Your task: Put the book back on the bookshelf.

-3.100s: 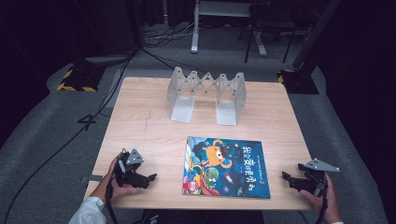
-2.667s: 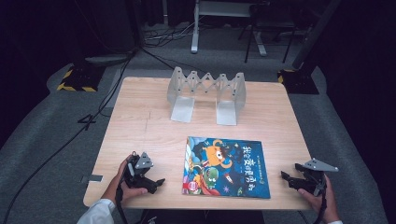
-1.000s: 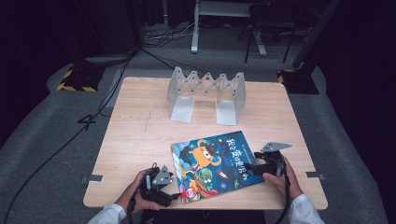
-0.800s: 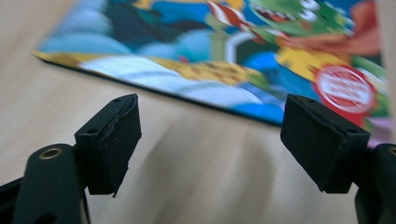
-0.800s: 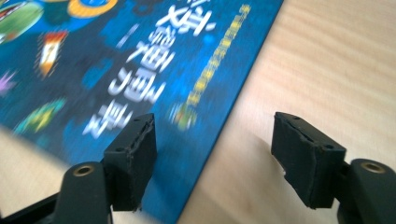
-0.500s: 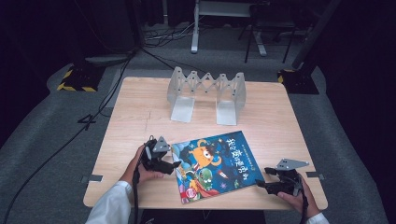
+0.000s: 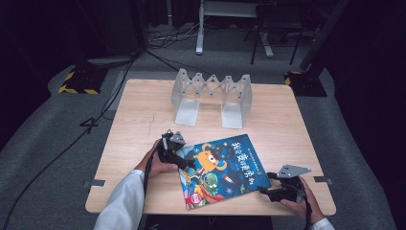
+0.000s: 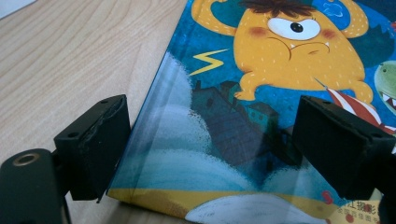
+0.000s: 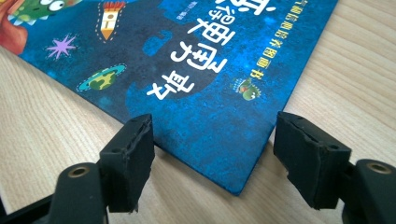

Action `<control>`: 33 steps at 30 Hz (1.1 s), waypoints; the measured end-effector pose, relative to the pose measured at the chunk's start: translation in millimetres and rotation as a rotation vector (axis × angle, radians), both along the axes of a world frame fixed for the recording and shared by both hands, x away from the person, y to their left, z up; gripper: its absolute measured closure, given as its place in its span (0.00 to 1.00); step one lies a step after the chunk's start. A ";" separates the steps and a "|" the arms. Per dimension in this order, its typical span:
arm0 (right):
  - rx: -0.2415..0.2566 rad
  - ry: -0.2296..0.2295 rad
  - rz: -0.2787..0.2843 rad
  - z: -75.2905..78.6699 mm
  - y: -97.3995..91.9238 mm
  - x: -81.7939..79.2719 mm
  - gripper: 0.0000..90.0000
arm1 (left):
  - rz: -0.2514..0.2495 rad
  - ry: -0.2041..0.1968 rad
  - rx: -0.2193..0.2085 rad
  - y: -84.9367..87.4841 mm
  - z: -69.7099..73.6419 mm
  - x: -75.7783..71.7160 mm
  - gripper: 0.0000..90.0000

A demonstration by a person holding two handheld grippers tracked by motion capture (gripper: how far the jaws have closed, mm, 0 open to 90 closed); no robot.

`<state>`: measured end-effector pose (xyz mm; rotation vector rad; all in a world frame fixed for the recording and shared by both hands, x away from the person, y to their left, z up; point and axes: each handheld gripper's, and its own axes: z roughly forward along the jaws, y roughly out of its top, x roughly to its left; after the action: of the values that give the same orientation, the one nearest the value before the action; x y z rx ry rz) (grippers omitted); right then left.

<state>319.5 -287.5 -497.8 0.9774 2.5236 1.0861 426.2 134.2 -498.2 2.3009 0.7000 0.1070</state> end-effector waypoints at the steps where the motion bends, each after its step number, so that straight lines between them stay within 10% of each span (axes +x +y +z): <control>1: 0.003 -0.001 -0.004 -0.3 -0.3 0.7 0.33 | -0.013 0.002 0.005 2.0 0.4 -2.2 0.13; 26: -0.054 -0.037 -0.207 0.7 52.6 67.3 0.42 | -0.008 -0.016 -0.030 58.9 -3.8 -108.6 0.16; 33: -0.084 -0.020 0.006 3.7 72.0 25.3 0.41 | -0.012 -0.016 -0.042 59.9 -4.6 -122.4 0.17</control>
<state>344.8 -215.4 -494.1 0.9325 2.5350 0.9784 303.8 194.1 -502.8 2.2614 0.6737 0.1036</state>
